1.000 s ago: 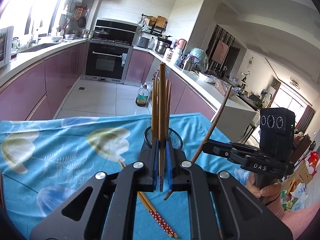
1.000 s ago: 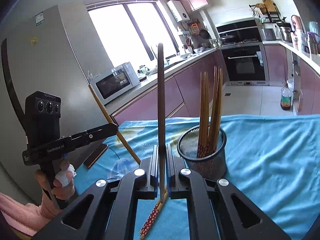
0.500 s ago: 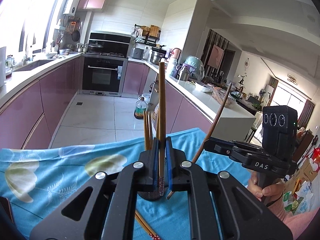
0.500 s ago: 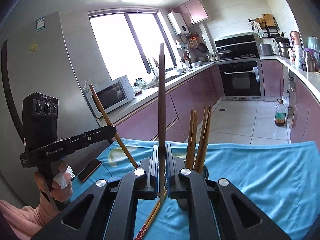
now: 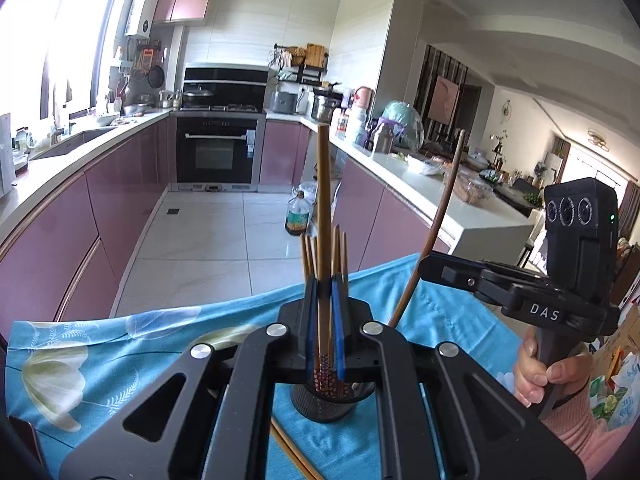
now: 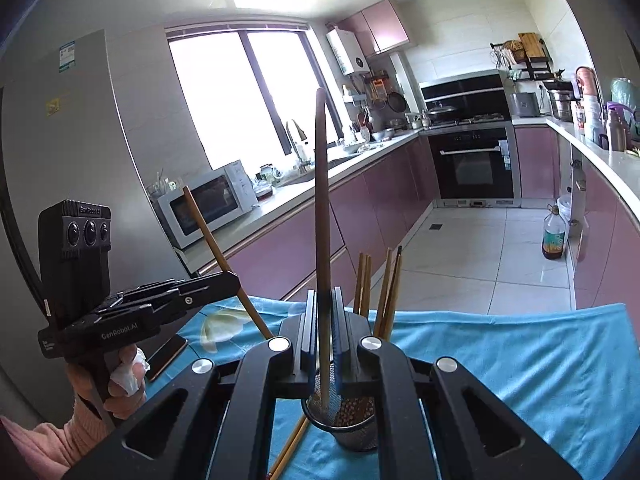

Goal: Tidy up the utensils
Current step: 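Lower the chopstick into the mesh cup and open the right gripper, then move the open right gripper back to the last two chopsticks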

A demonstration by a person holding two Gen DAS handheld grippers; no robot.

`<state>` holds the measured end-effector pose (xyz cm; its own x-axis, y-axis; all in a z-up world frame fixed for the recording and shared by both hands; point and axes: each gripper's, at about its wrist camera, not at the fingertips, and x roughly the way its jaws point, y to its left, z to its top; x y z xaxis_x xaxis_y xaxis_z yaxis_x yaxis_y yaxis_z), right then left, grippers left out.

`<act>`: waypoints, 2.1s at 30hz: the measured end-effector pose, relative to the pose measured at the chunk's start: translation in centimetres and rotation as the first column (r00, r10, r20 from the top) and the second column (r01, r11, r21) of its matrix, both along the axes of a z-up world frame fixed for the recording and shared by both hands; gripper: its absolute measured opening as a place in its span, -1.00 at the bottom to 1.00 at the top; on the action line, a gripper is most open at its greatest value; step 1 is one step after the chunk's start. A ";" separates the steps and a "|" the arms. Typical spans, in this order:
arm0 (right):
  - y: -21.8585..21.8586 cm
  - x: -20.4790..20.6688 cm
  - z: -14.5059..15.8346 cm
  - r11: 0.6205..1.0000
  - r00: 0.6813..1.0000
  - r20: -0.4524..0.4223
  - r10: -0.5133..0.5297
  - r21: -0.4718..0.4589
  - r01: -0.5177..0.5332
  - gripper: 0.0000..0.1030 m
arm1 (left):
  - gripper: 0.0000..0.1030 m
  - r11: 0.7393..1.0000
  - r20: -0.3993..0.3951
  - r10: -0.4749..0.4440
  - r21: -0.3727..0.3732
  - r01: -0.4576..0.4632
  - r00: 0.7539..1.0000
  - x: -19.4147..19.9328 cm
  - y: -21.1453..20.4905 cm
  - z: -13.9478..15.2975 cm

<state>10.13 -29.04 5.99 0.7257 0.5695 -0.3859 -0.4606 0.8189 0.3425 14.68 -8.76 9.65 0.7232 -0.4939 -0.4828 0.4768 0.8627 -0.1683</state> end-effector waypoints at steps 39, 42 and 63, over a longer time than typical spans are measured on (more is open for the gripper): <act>1.1 3.2 -5.7 0.998 0.984 -0.176 -0.017 -0.068 0.005 -0.59 | -0.65 0.997 -0.154 0.024 0.078 -0.012 0.988 4.9 -0.7 -6.9; 1.3 2.2 -5.3 0.998 0.988 -0.157 -0.011 -0.071 0.000 -0.54 | -0.59 0.997 -0.139 0.037 0.076 -0.026 0.990 3.9 0.1 -6.9; 8.3 -4.2 -11.8 0.954 0.953 -0.266 0.145 -0.218 -0.206 -0.15 | 0.12 0.969 -0.168 0.230 0.127 -0.210 0.959 -2.7 7.6 -12.5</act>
<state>5.94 -20.77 -5.80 0.4887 0.5470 -0.6796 -0.5316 0.8044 0.2651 11.95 -1.14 -2.88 0.7041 -0.2706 -0.6565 0.2434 0.9605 -0.1349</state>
